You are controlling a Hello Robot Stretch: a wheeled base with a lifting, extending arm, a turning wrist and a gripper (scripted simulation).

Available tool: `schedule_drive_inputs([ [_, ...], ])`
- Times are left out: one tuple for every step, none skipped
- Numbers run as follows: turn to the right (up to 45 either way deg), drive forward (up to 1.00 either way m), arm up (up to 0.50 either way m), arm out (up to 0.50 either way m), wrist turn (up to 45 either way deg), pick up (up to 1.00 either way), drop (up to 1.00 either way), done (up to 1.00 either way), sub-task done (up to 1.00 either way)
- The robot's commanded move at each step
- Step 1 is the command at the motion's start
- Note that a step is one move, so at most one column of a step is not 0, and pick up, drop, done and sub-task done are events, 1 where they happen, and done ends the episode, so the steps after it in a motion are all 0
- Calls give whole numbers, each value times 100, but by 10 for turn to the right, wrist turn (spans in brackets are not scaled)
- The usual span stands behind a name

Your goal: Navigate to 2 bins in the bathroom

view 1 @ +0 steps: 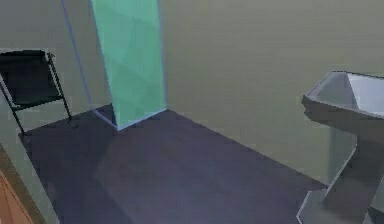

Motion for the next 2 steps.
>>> schedule_drive_inputs([
  [450,0,0,0,0,0,0,0,0],
  [150,0,0,0,0,0,0,0,0],
])
